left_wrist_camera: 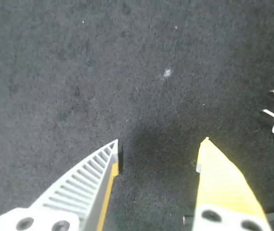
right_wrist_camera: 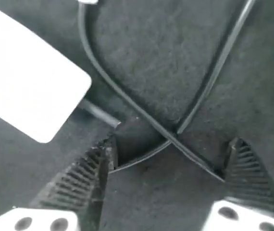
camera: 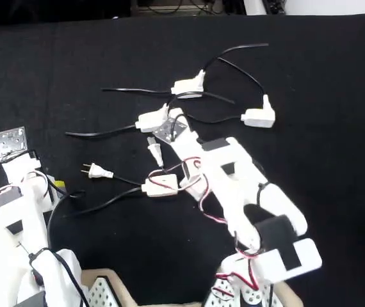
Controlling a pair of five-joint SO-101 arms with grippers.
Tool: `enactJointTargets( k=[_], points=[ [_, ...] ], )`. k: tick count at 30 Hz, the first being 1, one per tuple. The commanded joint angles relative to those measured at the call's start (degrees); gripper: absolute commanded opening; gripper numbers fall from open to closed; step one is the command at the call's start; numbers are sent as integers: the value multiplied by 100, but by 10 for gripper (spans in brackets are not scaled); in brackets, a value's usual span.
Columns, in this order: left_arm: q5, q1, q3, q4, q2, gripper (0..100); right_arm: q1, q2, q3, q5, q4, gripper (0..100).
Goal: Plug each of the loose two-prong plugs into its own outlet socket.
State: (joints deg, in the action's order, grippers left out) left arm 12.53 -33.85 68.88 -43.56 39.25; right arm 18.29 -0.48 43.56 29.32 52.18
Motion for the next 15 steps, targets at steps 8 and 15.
enactJointTargets(
  k=[8, 15],
  points=[
    [-9, 75, -40, 97, 44, 264, -686, 215, -198, 0, -668, 24],
    [-9, 75, -40, 97, 44, 264, -941, -1051, -48, 35, -202, 12]
  ],
)
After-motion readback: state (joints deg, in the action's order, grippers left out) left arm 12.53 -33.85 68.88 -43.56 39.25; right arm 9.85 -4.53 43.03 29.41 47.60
